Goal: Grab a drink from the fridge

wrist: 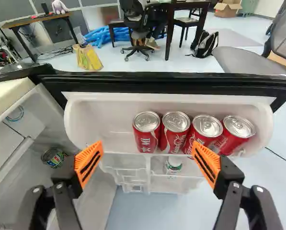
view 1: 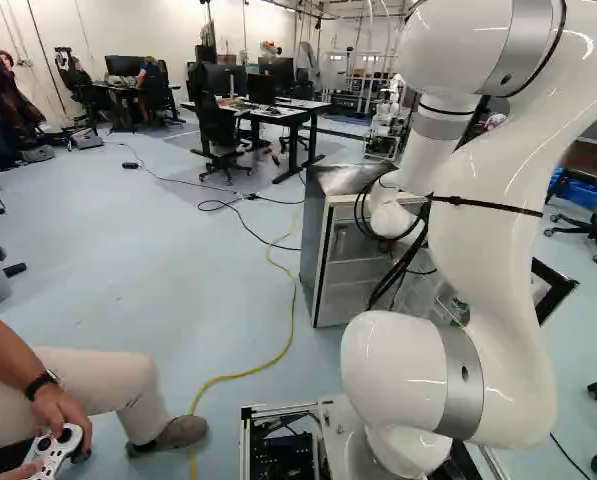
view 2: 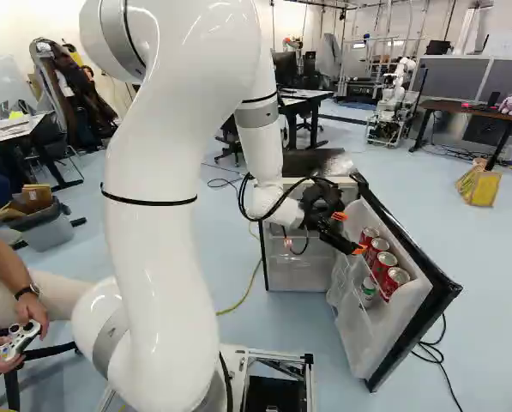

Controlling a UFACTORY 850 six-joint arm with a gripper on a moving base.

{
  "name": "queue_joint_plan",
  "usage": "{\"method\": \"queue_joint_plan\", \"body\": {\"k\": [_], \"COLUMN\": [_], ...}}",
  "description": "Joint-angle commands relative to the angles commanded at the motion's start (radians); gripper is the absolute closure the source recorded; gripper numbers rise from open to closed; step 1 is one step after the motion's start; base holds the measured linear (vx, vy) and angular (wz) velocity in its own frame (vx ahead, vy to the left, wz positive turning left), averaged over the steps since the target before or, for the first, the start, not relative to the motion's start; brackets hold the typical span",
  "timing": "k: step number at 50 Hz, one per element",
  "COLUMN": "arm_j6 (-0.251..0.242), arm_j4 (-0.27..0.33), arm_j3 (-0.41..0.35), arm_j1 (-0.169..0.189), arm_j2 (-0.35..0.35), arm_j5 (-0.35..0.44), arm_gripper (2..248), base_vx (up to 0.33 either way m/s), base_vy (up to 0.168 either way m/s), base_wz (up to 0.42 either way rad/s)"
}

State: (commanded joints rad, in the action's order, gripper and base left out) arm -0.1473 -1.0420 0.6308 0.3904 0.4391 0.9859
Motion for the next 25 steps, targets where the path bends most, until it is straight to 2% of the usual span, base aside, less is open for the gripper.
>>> {"method": "queue_joint_plan", "body": {"k": [1,5,6,11,12,16,17,25], "arm_j6": [0.0,0.0,0.0,0.0,0.0,0.0,0.0,0.0], "arm_j4": [0.0,0.0,0.0,0.0,0.0,0.0,0.0,0.0], "arm_j3": [0.0,0.0,0.0,0.0,0.0,0.0,0.0,0.0], "arm_j1": [0.0,0.0,0.0,0.0,0.0,0.0,0.0,0.0], "arm_j2": [0.0,0.0,0.0,0.0,0.0,0.0,0.0,0.0], "arm_j5": [0.0,0.0,0.0,0.0,0.0,0.0,0.0,0.0], "arm_gripper": [11,11,25,25,37,37,49,54], "base_vx": [0.0,0.0,0.0,0.0,0.0,0.0,0.0,0.0], "base_vy": [0.0,0.0,0.0,0.0,0.0,0.0,0.0,0.0], "base_wz": [0.0,0.0,0.0,0.0,0.0,0.0,0.0,0.0]}}
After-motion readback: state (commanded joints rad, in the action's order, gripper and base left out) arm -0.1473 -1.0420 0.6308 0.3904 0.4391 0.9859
